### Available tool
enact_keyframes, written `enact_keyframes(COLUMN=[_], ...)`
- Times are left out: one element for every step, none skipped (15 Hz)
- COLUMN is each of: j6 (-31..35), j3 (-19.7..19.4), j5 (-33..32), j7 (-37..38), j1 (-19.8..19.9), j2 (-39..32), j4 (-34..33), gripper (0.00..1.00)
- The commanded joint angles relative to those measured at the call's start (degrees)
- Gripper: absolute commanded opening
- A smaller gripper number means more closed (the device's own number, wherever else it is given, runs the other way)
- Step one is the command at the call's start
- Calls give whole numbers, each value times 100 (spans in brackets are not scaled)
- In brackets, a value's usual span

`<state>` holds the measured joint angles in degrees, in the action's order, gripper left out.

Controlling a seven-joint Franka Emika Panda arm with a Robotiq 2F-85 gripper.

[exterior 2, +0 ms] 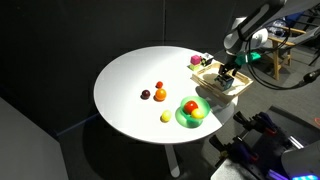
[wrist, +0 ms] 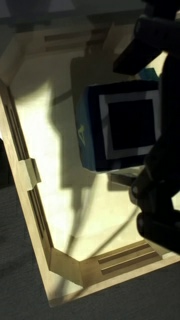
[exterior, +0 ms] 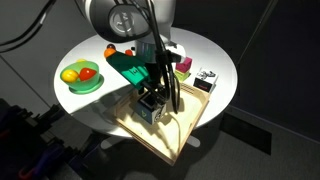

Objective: Put the big red tomato in the green bowl, then put the apple in the green bowl and remove the soft toy block from the box

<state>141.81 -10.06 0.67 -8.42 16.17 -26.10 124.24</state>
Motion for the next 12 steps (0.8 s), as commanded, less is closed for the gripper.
enact_keyframes(j6=[-20,-19,-20,-18,-21,-20,-23,-28,-29,-35,-44,-66], j3=[34,34,35,35,36,36,38,39,40,43,46,45], j5=[65,60,56,54,54,50,51,51,51,52,52,44], j7=[-114,-114,-116,-114,-113,-110,-110,-98,-94,-88,-84,-68], j1=[88,89,90,91,92,90,91,88,87,84,80,67], j2=[-130,-152,-173,-193,-214,-229,-243,-264,-282,-297,-302,-295], j4=[-172,-185,-197,-209,-222,-229,-240,-258,-271,-282,-289,-293], gripper=[100,100,100,100,100,100,100,100,100,75,75,66])
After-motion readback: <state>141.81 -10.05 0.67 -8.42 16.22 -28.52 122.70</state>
